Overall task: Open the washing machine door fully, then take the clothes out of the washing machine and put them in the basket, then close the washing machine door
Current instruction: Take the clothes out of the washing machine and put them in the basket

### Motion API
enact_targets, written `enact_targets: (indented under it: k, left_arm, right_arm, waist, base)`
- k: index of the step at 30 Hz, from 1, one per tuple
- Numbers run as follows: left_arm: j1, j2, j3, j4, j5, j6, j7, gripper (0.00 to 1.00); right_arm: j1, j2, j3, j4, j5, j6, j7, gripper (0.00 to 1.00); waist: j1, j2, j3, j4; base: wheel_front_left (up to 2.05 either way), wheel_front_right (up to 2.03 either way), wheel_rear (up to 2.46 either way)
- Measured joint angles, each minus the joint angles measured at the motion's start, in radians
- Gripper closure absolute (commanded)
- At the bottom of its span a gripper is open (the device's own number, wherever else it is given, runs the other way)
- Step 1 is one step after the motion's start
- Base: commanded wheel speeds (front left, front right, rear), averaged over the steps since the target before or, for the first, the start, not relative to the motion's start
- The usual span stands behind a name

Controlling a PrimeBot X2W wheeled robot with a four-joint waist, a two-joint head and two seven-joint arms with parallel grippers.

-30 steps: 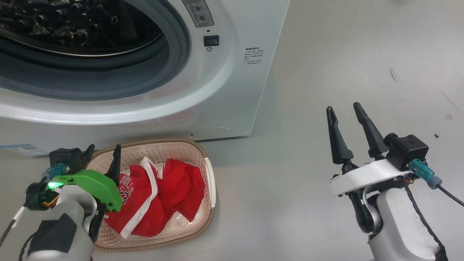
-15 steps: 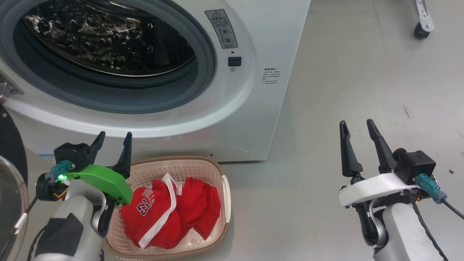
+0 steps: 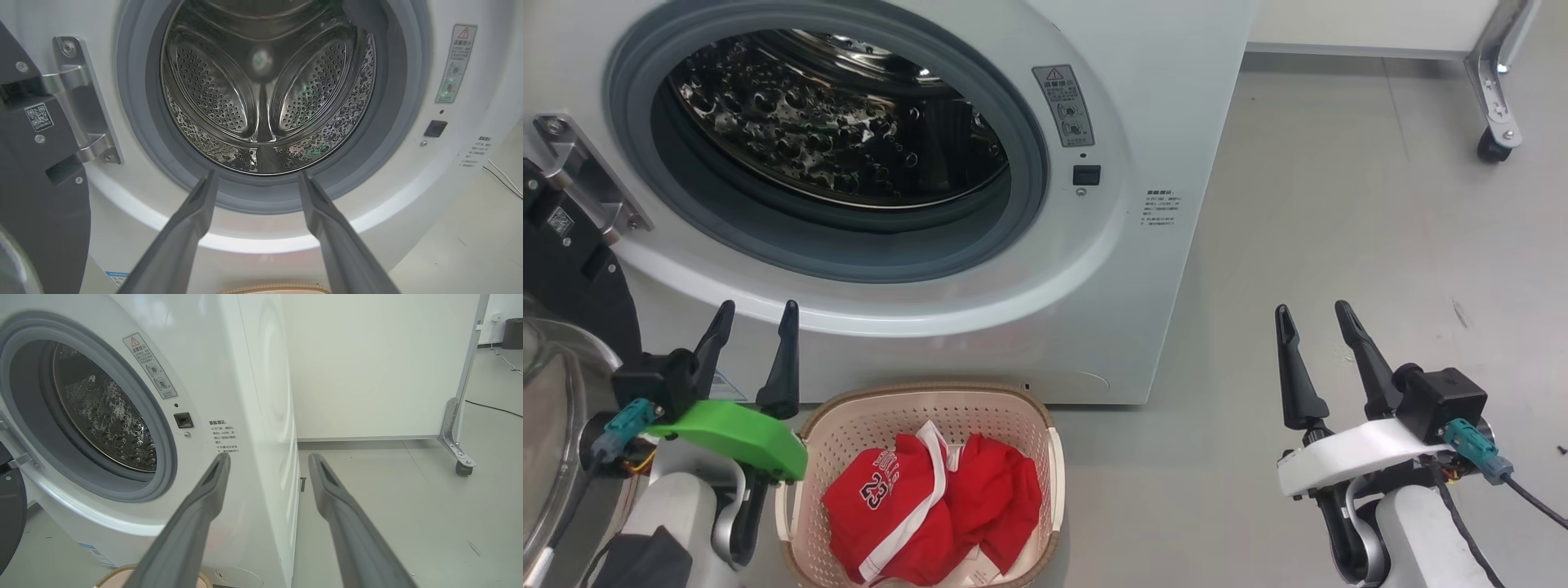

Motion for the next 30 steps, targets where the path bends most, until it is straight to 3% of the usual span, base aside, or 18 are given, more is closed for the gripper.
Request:
enact_targets:
  k: [30]
  left_arm:
    - [0.205,-0.023,0.047,-0.242,0.095,0.019,0.0,0.0]
  right_arm:
    - [0.036,0.001,0.008,-0.034,-0.003,0.0,0.0,0.0]
  waist:
    - [0.0,0.0,-0.023,-0.02]
  base:
    - [0.0,0.0,0.0]
